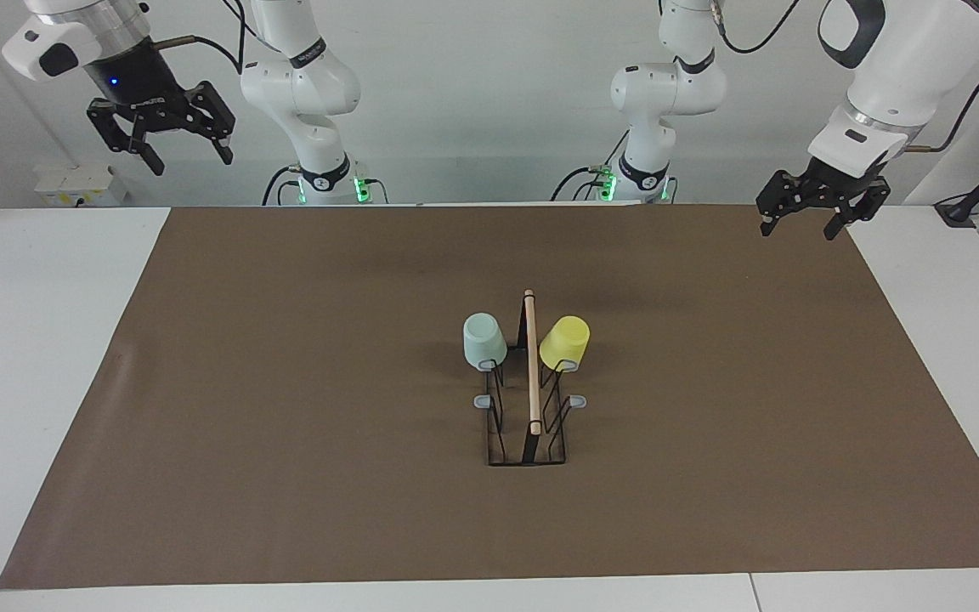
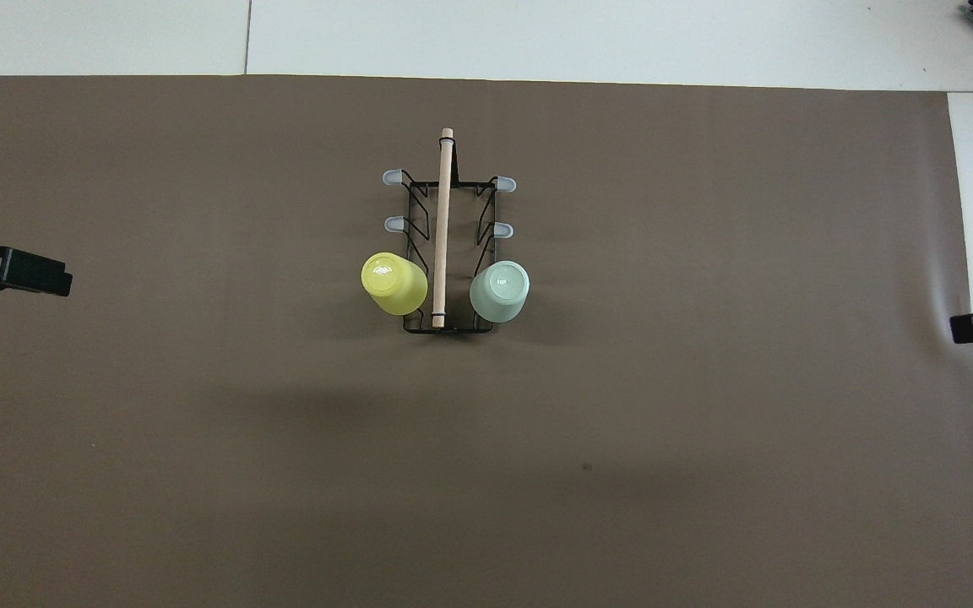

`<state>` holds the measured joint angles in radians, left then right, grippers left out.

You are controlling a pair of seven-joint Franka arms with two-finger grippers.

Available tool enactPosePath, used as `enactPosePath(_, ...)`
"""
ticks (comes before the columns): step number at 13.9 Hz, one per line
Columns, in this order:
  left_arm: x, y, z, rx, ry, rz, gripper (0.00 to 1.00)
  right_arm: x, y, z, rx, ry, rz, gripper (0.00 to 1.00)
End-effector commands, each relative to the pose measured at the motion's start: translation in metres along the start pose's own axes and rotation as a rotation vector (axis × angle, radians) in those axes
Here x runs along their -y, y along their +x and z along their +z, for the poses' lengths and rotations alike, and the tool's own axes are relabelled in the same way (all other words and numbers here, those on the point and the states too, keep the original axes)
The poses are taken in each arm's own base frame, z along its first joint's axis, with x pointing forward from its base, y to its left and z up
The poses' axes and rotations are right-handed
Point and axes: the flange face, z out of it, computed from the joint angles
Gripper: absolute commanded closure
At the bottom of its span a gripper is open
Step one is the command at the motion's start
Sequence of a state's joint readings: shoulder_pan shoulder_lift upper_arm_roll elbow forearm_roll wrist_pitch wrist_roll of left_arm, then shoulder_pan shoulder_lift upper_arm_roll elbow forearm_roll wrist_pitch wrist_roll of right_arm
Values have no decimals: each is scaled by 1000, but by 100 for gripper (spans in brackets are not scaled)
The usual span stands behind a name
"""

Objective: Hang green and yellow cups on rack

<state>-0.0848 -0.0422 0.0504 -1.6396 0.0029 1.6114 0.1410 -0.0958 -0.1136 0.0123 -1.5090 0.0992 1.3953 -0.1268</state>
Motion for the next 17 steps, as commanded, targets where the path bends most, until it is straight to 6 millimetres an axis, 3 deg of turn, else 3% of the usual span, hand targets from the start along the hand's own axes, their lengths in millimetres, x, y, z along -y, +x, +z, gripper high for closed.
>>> enactPosePath(1,-1,-4,-6,4,-7,9,0,-7,9,8,42,-54,25,0)
enactPosePath(4,-1,-4,-6,4,-7,9,0,-7,20,37,126,-69,19,0)
enactPosePath(5,0,-4,-6,4,-7,7,0,2,21,38,141,-67,31,0)
enactPosePath(7,-1,-4,-6,5,-7,9,0,-1,20,38,135,-64,111,0)
enactPosePath(12,-1,-4,-6,4,-7,9,0,1,38,44,30,-58,126,0)
enactPosePath(17,-1,-4,-6,4,-7,9,0,-2,38,44,2,-61,124,0)
